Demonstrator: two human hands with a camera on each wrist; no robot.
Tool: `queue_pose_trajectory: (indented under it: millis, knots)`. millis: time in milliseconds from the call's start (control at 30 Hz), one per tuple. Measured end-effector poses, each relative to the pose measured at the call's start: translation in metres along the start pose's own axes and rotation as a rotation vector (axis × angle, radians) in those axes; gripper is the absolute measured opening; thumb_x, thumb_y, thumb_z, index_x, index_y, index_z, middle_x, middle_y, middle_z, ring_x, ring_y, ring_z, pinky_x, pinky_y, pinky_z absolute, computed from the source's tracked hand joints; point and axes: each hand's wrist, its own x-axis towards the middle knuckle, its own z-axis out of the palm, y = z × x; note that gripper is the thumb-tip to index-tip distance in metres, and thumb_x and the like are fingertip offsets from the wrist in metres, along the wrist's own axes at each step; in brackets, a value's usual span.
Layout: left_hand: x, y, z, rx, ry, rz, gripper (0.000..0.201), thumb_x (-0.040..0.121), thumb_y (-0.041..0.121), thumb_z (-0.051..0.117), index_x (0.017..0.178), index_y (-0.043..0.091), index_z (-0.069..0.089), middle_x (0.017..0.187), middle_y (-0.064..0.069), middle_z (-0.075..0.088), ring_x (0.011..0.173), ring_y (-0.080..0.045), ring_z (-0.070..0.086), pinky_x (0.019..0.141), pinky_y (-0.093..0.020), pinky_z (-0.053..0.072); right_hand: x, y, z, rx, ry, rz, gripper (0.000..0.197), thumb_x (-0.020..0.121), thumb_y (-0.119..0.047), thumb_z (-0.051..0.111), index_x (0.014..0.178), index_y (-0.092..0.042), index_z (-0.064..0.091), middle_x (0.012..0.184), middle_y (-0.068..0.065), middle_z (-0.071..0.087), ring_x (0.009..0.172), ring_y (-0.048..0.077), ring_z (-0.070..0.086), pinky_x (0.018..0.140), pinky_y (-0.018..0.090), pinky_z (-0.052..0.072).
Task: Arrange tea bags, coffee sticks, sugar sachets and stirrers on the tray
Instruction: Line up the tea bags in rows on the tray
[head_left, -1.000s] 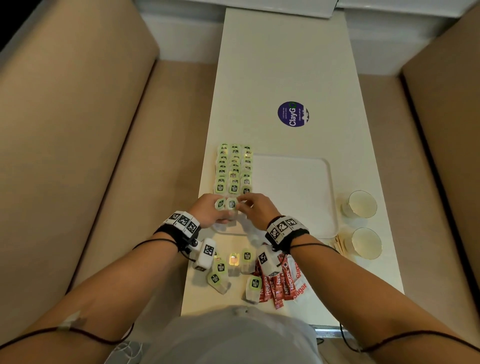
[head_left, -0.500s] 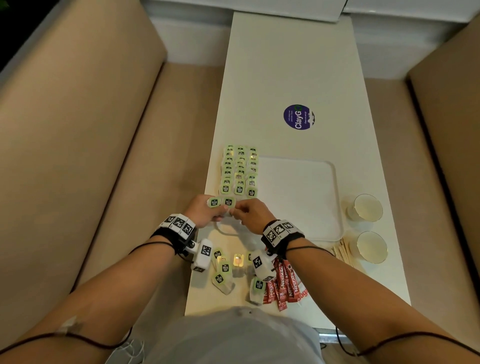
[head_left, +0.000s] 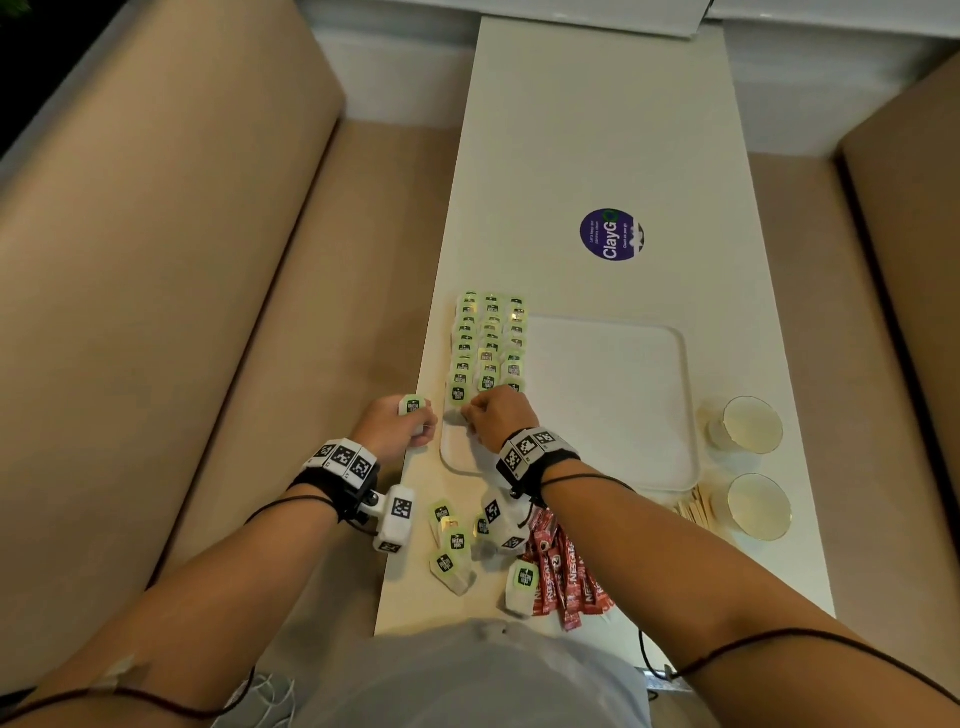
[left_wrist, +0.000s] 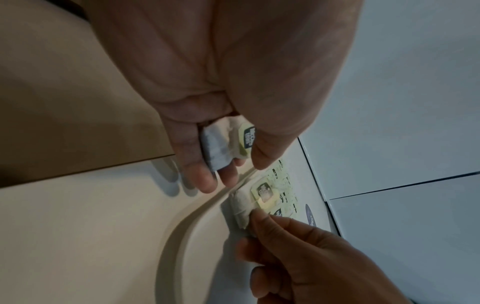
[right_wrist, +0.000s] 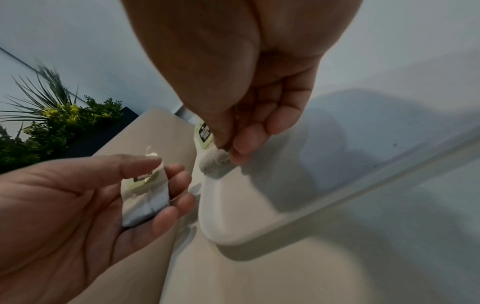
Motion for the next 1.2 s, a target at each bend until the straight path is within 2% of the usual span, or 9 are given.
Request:
queue_pose_trajectory:
  millis: [133, 267, 400, 533, 600, 700, 833, 1067, 1200]
  knots:
    - [0.0, -0.002, -0.001, -0.064, 0.026, 0.028, 0.003, 0.093, 0.0, 0.063, 0.092, -0.001, 0.065, 0.085, -0.022, 0.064, 0.079, -0.028, 0.059, 0.074, -0.033, 0.054, 0.006, -0.001, 0.003, -0.049, 0.031, 0.054, 0.041, 0.093, -0.036, 0.064, 0.058, -0.017, 0.07, 0.057, -0.003, 0.067, 0.062, 0.02, 0.068, 0.066, 0.032, 0.058]
    - [0.002, -0.004, 0.001, -0.095, 0.032, 0.019, 0.009, 0.099, 0.006, 0.059, 0.097, 0.002, 0.067, 0.093, -0.016, 0.07, 0.084, -0.026, 0.067, 0.073, -0.025, 0.06, 0.008, 0.001, 0.003, -0.022, 0.027, 0.094, 0.039, 0.089, -0.041, 0.069, 0.064, -0.011, 0.073, 0.063, 0.003, 0.071, 0.064, 0.023, 0.069, 0.068, 0.034, 0.06]
    - [0.004, -0.007, 0.002, -0.075, 0.001, 0.046, 0.015, 0.1, 0.01, 0.058, 0.093, 0.005, 0.07, 0.094, -0.012, 0.073, 0.092, -0.026, 0.068, 0.079, -0.026, 0.061, 0.005, 0.007, 0.003, 0.045, 0.068, 0.058, 0.046, 0.078, -0.054, 0.078, 0.064, -0.012, 0.069, 0.061, 0.0, 0.07, 0.061, 0.021, 0.068, 0.063, 0.033, 0.057]
    - [0.01, -0.01, 0.003, 0.038, -0.04, 0.086, 0.015, 0.097, 0.021, 0.065, 0.093, 0.013, 0.077, 0.1, -0.016, 0.076, 0.095, -0.026, 0.069, 0.095, -0.042, 0.057, -0.012, 0.015, 0.003, 0.151, 0.036, -0.13, 0.023, 0.09, -0.04, 0.073, 0.086, -0.017, 0.075, 0.069, -0.01, 0.068, 0.064, 0.01, 0.064, 0.069, 0.033, 0.057]
    - [0.01, -0.009, 0.006, 0.067, -0.073, 0.089, 0.014, 0.096, 0.025, 0.067, 0.098, 0.017, 0.078, 0.103, -0.013, 0.076, 0.103, -0.031, 0.071, 0.1, -0.048, 0.054, -0.022, 0.016, 0.001, 0.204, -0.017, -0.18, 0.02, 0.093, -0.036, 0.071, 0.102, -0.019, 0.078, 0.071, -0.008, 0.069, 0.062, 0.003, 0.063, 0.068, 0.023, 0.052]
    - [0.005, -0.001, 0.014, 0.076, -0.161, 0.105, 0.015, 0.099, 0.022, 0.063, 0.094, 0.021, 0.078, 0.107, -0.008, 0.077, 0.109, -0.031, 0.069, 0.1, -0.043, 0.054, -0.029, 0.018, 0.0, 0.275, -0.055, -0.227, 0.024, 0.096, -0.029, 0.068, 0.118, -0.02, 0.076, 0.068, -0.012, 0.068, 0.056, -0.007, 0.061, 0.062, 0.009, 0.045]
    - [-0.001, 0.006, 0.024, -0.023, -0.252, 0.103, 0.018, 0.1, 0.015, 0.058, 0.092, 0.015, 0.075, 0.113, -0.022, 0.072, 0.103, -0.03, 0.07, 0.094, -0.038, 0.057, -0.029, 0.02, 0.006, 0.279, -0.044, -0.288, 0.021, 0.098, -0.033, 0.063, 0.114, -0.024, 0.074, 0.075, -0.001, 0.072, 0.06, 0.0, 0.061, 0.068, 0.024, 0.053]
    - [0.005, 0.013, 0.029, 0.007, -0.182, 0.132, 0.01, 0.095, 0.019, 0.066, 0.1, 0.024, 0.073, 0.104, 0.0, 0.076, 0.1, -0.019, 0.069, 0.09, -0.033, 0.057, -0.023, 0.027, 0.002, 0.274, 0.054, -0.252, 0.021, 0.099, -0.035, 0.064, 0.098, -0.019, 0.076, 0.078, -0.011, 0.067, 0.066, 0.004, 0.059, 0.073, 0.036, 0.057]
    - [0.007, 0.012, 0.027, 0.018, -0.058, 0.125, 0.006, 0.094, 0.019, 0.069, 0.097, 0.024, 0.071, 0.098, 0.001, 0.073, 0.09, -0.015, 0.065, 0.076, -0.026, 0.055, -0.016, 0.035, -0.002, 0.27, 0.097, -0.171, 0.018, 0.097, -0.031, 0.065, 0.095, -0.017, 0.076, 0.076, -0.011, 0.067, 0.068, 0.008, 0.06, 0.076, 0.038, 0.057]
